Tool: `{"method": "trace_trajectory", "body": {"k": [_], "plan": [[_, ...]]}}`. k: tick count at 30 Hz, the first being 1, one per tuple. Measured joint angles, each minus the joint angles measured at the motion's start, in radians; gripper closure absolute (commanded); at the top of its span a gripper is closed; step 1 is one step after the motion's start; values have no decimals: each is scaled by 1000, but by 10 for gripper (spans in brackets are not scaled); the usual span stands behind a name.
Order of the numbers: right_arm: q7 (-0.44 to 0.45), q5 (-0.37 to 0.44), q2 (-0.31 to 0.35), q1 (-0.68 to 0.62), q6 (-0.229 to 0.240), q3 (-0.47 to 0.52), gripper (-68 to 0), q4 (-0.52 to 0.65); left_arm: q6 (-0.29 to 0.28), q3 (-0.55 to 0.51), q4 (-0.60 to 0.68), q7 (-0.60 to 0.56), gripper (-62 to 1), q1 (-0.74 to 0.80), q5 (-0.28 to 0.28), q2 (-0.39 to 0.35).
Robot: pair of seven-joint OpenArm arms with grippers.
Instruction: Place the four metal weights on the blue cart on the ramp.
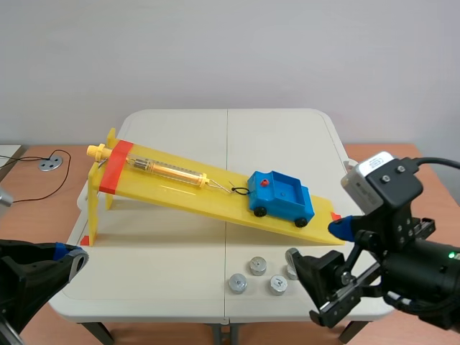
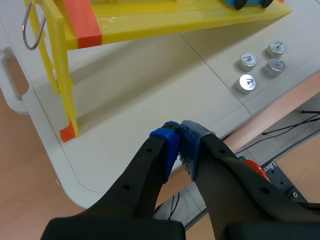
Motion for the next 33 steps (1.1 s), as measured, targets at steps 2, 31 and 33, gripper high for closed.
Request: {"method": "trace_trajectory", "body": {"k": [2, 31, 33], "plan": [[-10, -12, -13, 14, 0, -27, -432, -22, 0, 0, 0, 0, -27, 0, 0, 0], [113, -314, -174, 200, 0, -207, -405, -351, 0, 0, 0, 0, -27, -8, 0, 0], [122, -314, -182, 217, 0, -214, -403, -376, 0, 0, 0, 0, -27, -8, 0, 0]]}}
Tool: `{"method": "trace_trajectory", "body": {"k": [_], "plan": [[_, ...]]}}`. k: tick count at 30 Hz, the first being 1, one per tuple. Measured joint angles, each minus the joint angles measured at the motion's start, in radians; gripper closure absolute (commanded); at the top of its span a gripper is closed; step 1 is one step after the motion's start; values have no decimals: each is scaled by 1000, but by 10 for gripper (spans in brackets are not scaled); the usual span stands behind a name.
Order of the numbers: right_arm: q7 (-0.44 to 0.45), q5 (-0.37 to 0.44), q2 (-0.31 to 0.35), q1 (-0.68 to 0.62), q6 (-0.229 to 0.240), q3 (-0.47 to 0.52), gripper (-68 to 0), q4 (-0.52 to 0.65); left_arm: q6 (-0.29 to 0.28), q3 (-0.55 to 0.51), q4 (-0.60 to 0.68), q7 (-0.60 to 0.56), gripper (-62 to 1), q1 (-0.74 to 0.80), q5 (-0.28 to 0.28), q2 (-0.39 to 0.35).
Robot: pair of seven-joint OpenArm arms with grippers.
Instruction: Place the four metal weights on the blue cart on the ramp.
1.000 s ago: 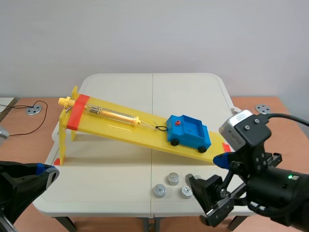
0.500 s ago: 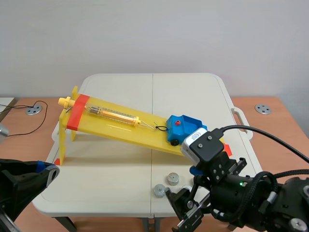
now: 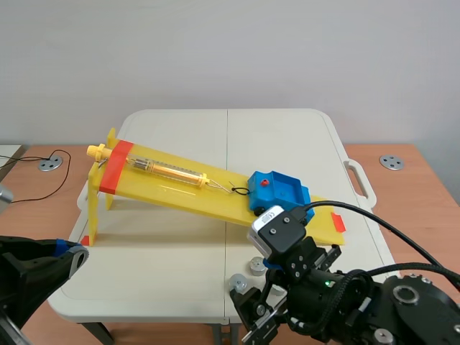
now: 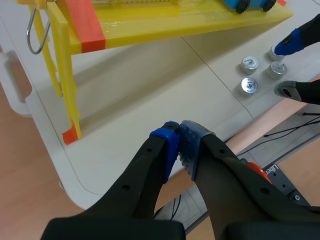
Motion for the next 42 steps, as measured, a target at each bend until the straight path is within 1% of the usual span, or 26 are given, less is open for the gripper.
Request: {"method": "trace_trajectory", "body": {"k": [3, 8, 12, 17, 22, 30, 36, 42], "plan": [[16, 0, 0, 23, 0, -18, -379, -27, 0, 0, 0, 0, -27, 0, 0, 0], [17, 0, -13, 34, 0, -28, -379, -39, 0, 0, 0, 0, -27, 0, 0, 0], [18, -6, -34, 35, 0, -32, -342, -51, 0, 0, 0, 0, -27, 0, 0, 0], [18, -37, -50, 60, -2, -51, -342, -109, 0, 0, 0, 0, -27, 0, 0, 0], [19, -60, -52, 68, -31, -55, -342, -129, 0, 0, 0, 0, -27, 0, 0, 0], [34, -61, -52, 70, -34, -64, -342, -130, 0, 0, 0, 0, -27, 0, 0, 0], [35, -64, -52, 106, -34, -94, -336, -164, 0, 0, 0, 0, -27, 0, 0, 0], [36, -78, -53, 119, -34, -95, -328, -196, 0, 0, 0, 0, -27, 0, 0, 0]]}}
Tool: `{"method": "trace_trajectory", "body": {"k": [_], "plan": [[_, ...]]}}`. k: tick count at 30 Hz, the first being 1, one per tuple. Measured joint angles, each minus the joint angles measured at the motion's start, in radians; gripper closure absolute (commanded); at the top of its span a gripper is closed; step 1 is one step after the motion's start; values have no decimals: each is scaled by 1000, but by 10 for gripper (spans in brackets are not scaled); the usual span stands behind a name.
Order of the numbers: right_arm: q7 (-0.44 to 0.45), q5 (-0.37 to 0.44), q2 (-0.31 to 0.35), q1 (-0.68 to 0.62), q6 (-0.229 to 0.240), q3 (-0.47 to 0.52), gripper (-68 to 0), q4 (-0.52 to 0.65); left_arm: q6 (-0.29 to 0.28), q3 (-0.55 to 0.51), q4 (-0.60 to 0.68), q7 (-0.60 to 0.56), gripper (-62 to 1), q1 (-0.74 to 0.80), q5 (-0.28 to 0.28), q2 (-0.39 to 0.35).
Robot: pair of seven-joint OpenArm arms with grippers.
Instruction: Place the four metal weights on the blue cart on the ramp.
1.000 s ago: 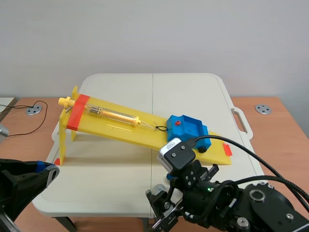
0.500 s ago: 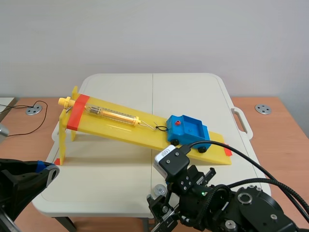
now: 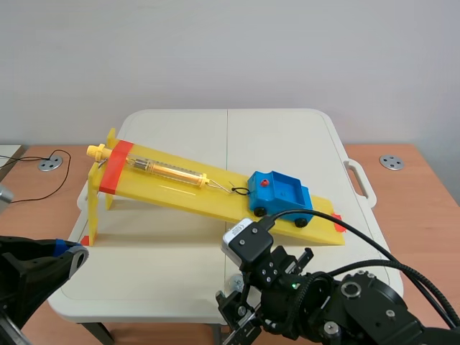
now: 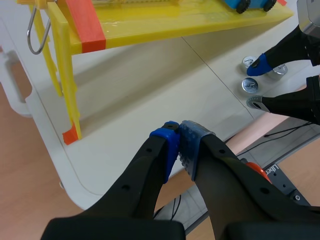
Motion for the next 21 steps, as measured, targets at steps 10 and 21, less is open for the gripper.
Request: {"method": "trace_trajectory", "body": {"k": [10, 21], "plan": [[0, -1, 0, 1, 0, 0, -251, -10, 0, 0, 0, 0, -27, 0, 0, 0], [1, -8, 0, 12, 0, 0, -293, -10, 0, 0, 0, 0, -27, 0, 0, 0]]}}
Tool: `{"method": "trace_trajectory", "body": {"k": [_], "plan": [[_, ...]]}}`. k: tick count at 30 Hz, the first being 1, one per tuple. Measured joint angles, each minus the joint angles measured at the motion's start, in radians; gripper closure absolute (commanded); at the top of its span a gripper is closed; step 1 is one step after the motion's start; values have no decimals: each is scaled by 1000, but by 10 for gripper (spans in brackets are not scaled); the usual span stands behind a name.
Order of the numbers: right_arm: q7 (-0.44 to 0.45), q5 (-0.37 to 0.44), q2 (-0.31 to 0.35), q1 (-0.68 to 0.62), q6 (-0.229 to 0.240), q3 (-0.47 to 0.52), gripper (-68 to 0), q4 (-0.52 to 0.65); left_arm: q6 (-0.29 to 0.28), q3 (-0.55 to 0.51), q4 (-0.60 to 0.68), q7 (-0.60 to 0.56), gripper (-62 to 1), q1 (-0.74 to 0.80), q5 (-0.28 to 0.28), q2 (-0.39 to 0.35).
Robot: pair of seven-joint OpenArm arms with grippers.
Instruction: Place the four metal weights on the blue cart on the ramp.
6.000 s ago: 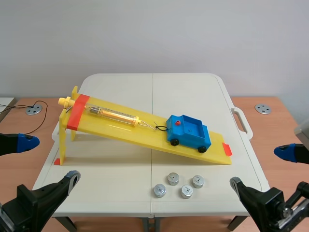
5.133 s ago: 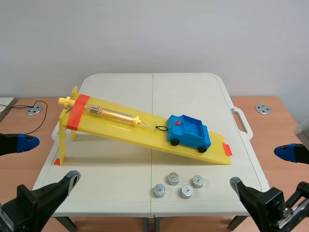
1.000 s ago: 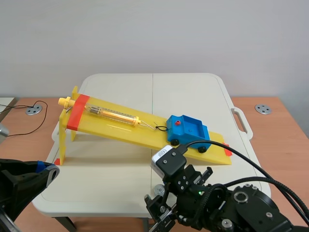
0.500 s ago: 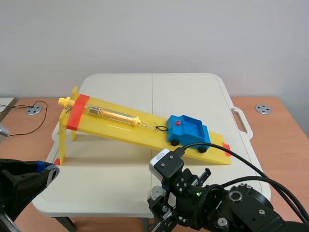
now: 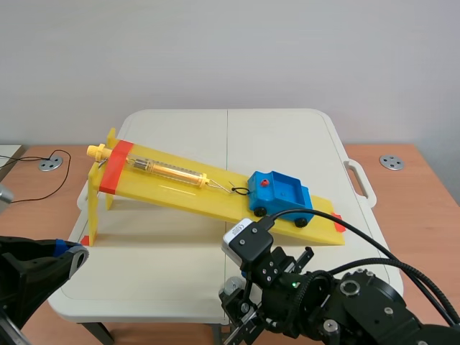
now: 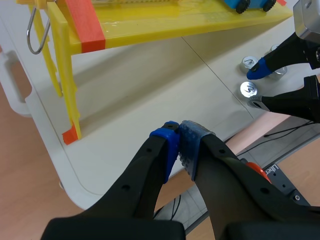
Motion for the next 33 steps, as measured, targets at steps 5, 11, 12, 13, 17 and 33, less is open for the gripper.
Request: {"method": "trace_trajectory", "body": {"k": [5, 11, 12, 13, 17, 33], "plan": [[6, 0, 0, 3, 0, 0, -295, 0, 0, 0, 0, 0, -27, 0, 0, 0], [6, 0, 0, 3, 1, 0, -276, 0, 0, 0, 0, 0, -27, 0, 0, 0], [6, 0, 0, 3, 1, 0, -273, 0, 0, 0, 0, 0, -27, 0, 0, 0], [6, 0, 0, 3, 1, 0, -272, 0, 0, 0, 0, 0, -27, 0, 0, 0], [6, -7, 0, 3, 0, -13, -233, 0, 0, 0, 0, 0, -27, 0, 0, 0], [2, -19, -9, 3, -20, -33, -108, 0, 0, 0, 0, 0, -27, 0, 0, 0]]}}
